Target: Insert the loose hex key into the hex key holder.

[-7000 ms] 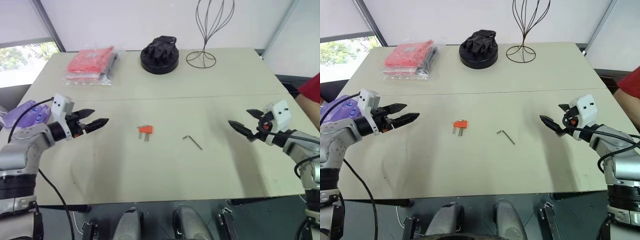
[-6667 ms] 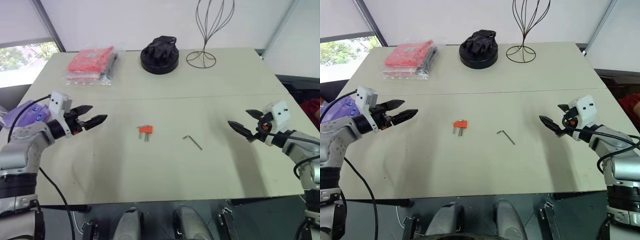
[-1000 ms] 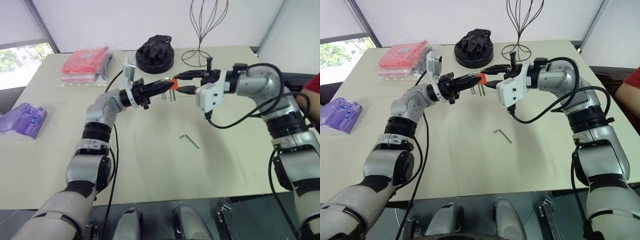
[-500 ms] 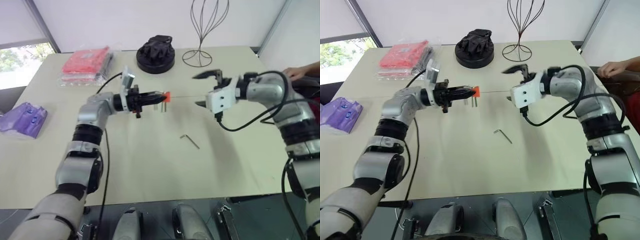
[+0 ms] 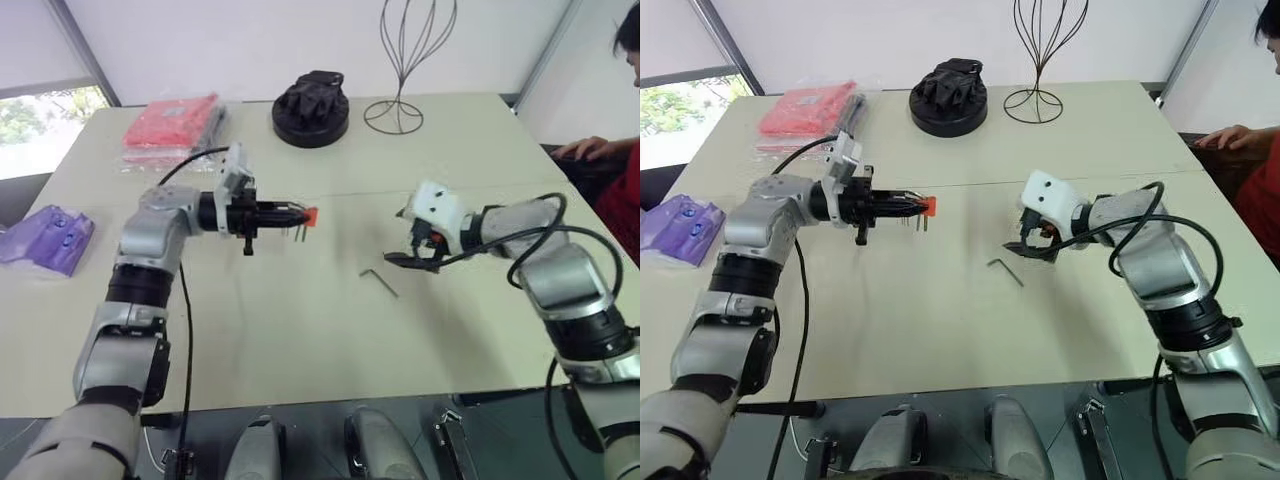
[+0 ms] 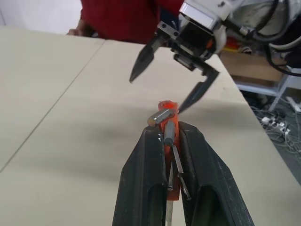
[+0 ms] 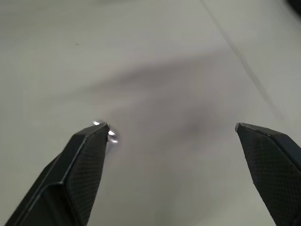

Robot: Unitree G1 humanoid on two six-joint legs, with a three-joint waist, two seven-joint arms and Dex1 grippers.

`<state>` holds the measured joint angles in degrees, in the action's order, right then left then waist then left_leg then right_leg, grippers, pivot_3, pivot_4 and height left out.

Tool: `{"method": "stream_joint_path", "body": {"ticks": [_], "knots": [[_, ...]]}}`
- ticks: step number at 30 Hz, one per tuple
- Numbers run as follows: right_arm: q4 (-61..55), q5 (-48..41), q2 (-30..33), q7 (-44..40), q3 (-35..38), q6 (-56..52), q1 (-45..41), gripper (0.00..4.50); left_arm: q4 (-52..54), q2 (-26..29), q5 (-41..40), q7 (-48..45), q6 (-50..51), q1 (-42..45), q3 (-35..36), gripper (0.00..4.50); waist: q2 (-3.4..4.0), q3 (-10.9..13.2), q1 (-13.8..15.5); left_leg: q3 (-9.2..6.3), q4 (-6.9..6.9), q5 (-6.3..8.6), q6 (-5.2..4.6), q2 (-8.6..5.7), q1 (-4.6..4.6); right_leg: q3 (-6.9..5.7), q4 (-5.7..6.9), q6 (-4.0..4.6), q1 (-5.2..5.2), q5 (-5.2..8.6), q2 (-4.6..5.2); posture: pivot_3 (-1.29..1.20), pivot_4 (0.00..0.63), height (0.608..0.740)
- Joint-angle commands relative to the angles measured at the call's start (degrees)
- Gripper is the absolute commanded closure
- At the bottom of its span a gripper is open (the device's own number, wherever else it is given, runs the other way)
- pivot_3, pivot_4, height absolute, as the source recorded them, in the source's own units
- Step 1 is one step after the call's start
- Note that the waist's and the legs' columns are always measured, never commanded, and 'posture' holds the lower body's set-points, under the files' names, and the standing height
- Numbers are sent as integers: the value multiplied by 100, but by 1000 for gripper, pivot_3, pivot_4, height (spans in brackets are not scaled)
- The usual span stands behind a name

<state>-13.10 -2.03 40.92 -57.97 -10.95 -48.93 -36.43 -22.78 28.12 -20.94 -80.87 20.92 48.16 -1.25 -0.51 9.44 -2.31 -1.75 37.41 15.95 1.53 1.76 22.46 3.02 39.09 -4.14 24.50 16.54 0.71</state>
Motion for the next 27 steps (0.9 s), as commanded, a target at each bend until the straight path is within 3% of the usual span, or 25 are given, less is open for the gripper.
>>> {"method": "stream_joint_path", "body": {"ticks": [1,13,16,23,27], "knots": [[-314,-211,-286,446,4,-1006,239,51,702,101,-156,344,107,-242,173,4500,0,0,8,0,1,0,0,0,0,0,0,0,0,0,1,0,150,740],[548,-332,-829,1438,-117,-1259,359,51,1531,150,-469,1115,478,-898,264,4500,-4,-4,-23,4,0,2,-3,-3,-2,0,-1,0,-1,0,2,0,150,740],[688,-213,-818,1555,-347,-1027,374,965,1576,138,-509,1194,478,-931,259,4500,-7,-5,-21,5,0,2,-4,-2,-4,-1,-1,0,-4,0,-2,0,150,740],[326,147,-469,1667,-1017,-626,872,4483,1557,114,-558,1366,388,-1004,286,4500,-16,-13,-13,2,2,2,-4,-2,-8,-3,-1,0,-12,0,-3,0,150,740],[13,154,-365,1638,-1149,-558,1129,4483,1570,100,-579,1418,347,-1070,253,4500,-19,-18,19,0,2,3,-4,-3,-8,-4,-4,0,-16,0,-1,0,150,740]]}}
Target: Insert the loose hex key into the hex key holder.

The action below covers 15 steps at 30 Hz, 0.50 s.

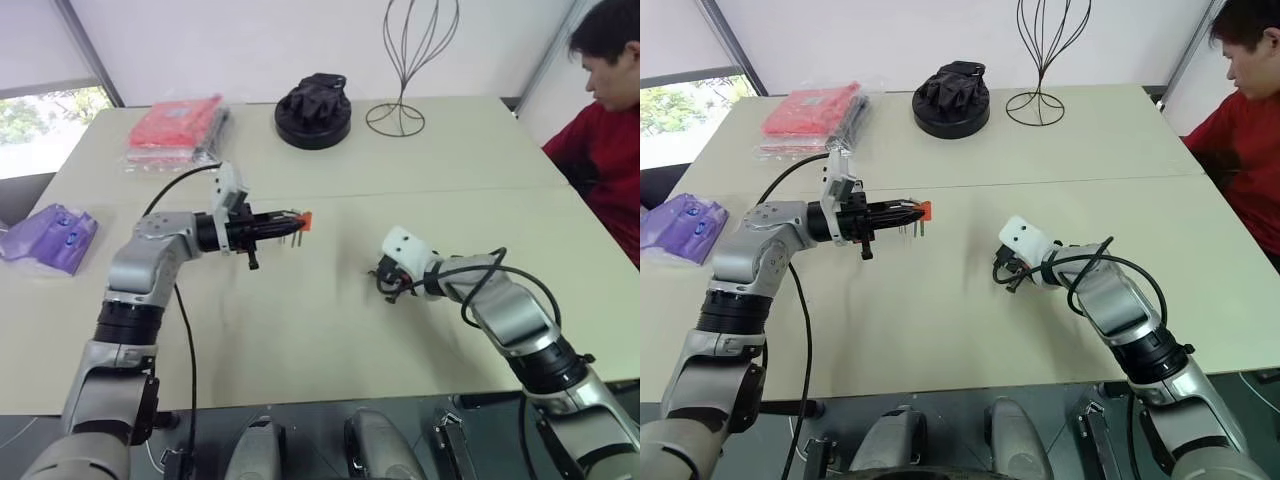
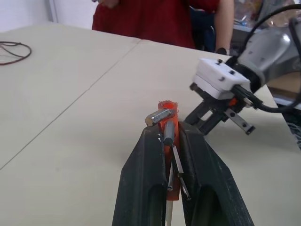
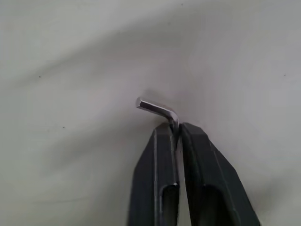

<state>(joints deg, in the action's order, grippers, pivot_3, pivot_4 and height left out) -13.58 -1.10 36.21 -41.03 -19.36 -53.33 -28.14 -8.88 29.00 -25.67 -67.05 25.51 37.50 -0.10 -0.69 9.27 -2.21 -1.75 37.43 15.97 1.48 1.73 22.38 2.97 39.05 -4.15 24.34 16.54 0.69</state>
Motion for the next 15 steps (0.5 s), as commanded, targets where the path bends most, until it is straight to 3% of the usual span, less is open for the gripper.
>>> {"method": "stream_joint_path", "body": {"ticks": [1,5,8,15], "knots": [[105,86,72,3,-253,-56,264,4483,175,13,-113,41,-107,-7,136,4500,-4,-2,17,-1,0,0,0,0,0,-1,-1,0,-1,0,0,0,150,740],[1079,-126,-709,873,1054,1059,-866,4483,29,85,-144,-93,-30,114,108,4500,-16,0,-44,3,2,0,0,0,-1,1,-6,0,-4,0,-2,0,150,740],[1301,-868,-1183,1013,2118,1723,-1656,4483,-321,120,-115,-251,-72,400,92,4500,-4,13,-33,8,-1,-4,6,0,6,6,4,0,14,0,-3,0,150,740],[620,-4504,-2577,1615,4503,116,-2836,4483,-1614,-227,-251,-598,-141,1530,188,4500,-5,12,10,-4,-19,-3,5,8,15,-12,5,0,16,0,3,0,150,740]]}}
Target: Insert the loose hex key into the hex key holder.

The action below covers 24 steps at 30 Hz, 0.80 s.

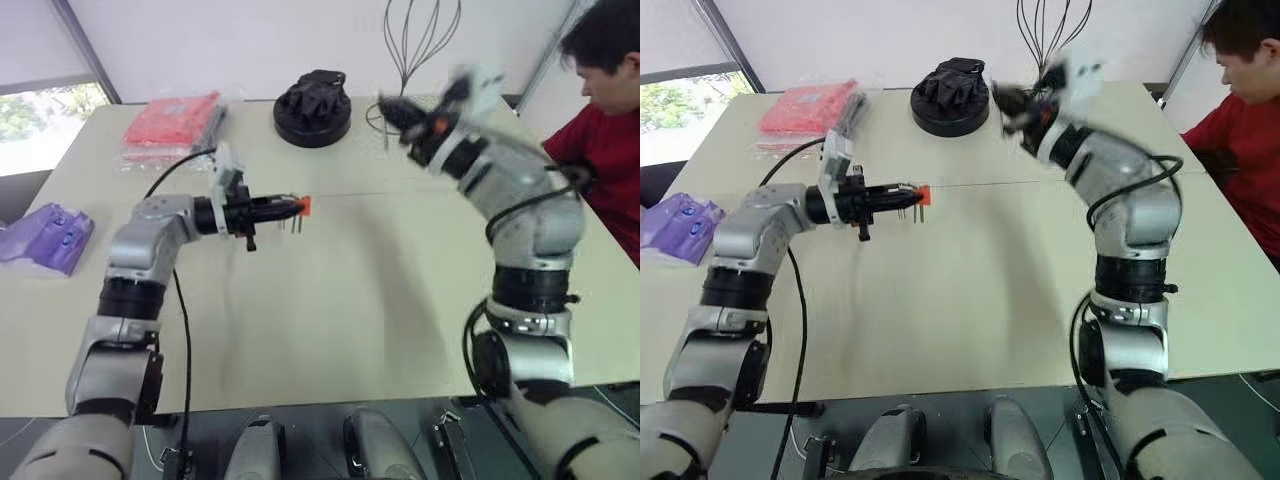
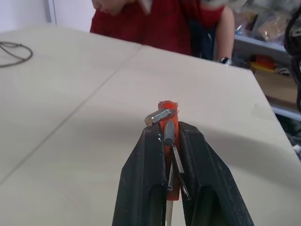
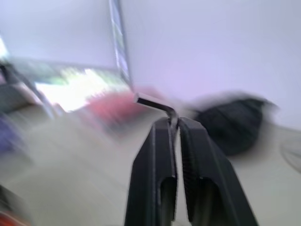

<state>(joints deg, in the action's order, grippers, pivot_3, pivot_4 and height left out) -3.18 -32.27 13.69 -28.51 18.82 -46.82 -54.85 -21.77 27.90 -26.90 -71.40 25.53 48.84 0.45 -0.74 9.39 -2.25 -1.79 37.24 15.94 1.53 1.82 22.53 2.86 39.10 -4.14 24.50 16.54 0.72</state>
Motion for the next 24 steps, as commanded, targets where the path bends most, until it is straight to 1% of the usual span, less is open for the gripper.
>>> {"method": "stream_joint_path", "body": {"ticks": [1,3,5,9,13,18,24], "knots": [[-550,-1742,-464,540,796,-656,-199,4483,-494,-187,-135,-219,-158,536,143,4500,0,0,21,2,2,0,0,-3,1,0,-1,0,0,0,6,0,150,740],[-750,-2340,-717,940,902,-807,-194,4483,-837,-367,-170,-308,-147,844,192,4500,0,0,22,6,4,0,0,-8,2,1,-1,0,0,0,12,0,150,740],[-887,-2602,-845,1206,839,-831,-85,4483,-1045,-504,-165,-438,-159,1058,187,4500,1,0,9,5,6,0,0,-9,2,1,-2,0,0,0,13,0,150,740],[-985,-2646,-946,1368,488,-657,221,4483,-1155,-745,-191,-646,-110,1296,161,4500,1,0,-28,4,3,0,-1,-8,2,1,-2,0,0,0,5,0,150,740],[-1057,-2653,-1016,1505,221,-489,404,4483,-1008,-839,-164,-706,-107,1281,133,4500,3,0,-79,9,0,0,-1,-6,-3,10,-1,0,6,0,-2,0,150,740],[-1122,-2665,-805,1457,49,-382,601,4483,-620,-830,-406,-789,275,1228,207,4500,3,0,-69,6,-1,0,-1,-3,-1,9,-1,0,6,0,-4,0,150,740],[-964,-2617,-577,1369,-29,-174,672,4483,-488,-818,-593,-655,489,1229,351,4500,3,0,-33,7,0,0,-1,-4,-1,9,-3,0,6,0,-3,0,150,740]]}}
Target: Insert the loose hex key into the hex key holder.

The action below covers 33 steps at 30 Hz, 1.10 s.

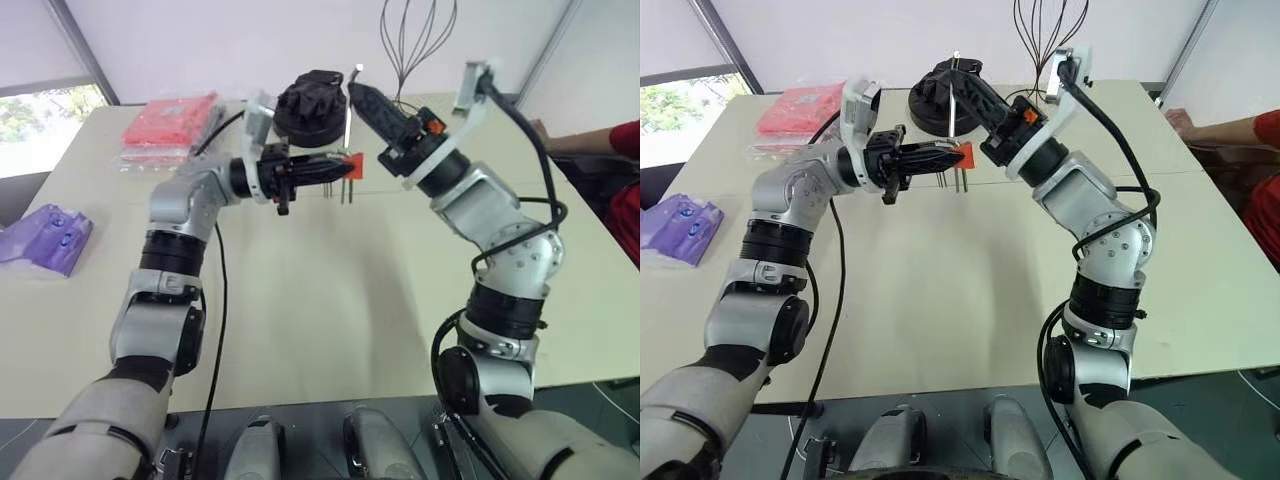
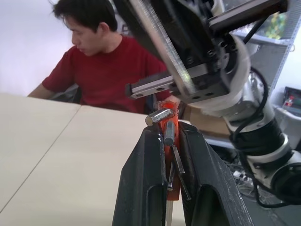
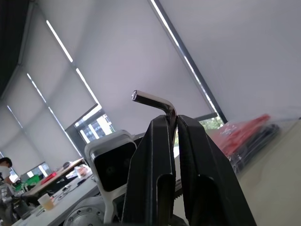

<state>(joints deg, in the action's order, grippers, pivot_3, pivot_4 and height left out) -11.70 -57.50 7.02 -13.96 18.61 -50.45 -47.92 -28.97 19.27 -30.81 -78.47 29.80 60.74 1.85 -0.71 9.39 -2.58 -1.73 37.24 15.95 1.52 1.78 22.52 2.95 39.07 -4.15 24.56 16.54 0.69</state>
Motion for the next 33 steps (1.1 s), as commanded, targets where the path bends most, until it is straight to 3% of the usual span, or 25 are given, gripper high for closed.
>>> {"method": "stream_joint_path", "body": {"ticks": [1,33], "knots": [[-81,-89,134,-103,-2,230,-20,4483,275,70,-185,58,47,18,199,4500,0,0,1,0,0,0,0,0,0,0,0,0,0,0,0,0,150,740],[69,-69,358,-239,-217,644,113,4483,530,59,0,236,-206,-229,-18,4500,0,0,3,1,-1,0,0,0,0,1,-4,0,0,0,0,0,150,740]]}}
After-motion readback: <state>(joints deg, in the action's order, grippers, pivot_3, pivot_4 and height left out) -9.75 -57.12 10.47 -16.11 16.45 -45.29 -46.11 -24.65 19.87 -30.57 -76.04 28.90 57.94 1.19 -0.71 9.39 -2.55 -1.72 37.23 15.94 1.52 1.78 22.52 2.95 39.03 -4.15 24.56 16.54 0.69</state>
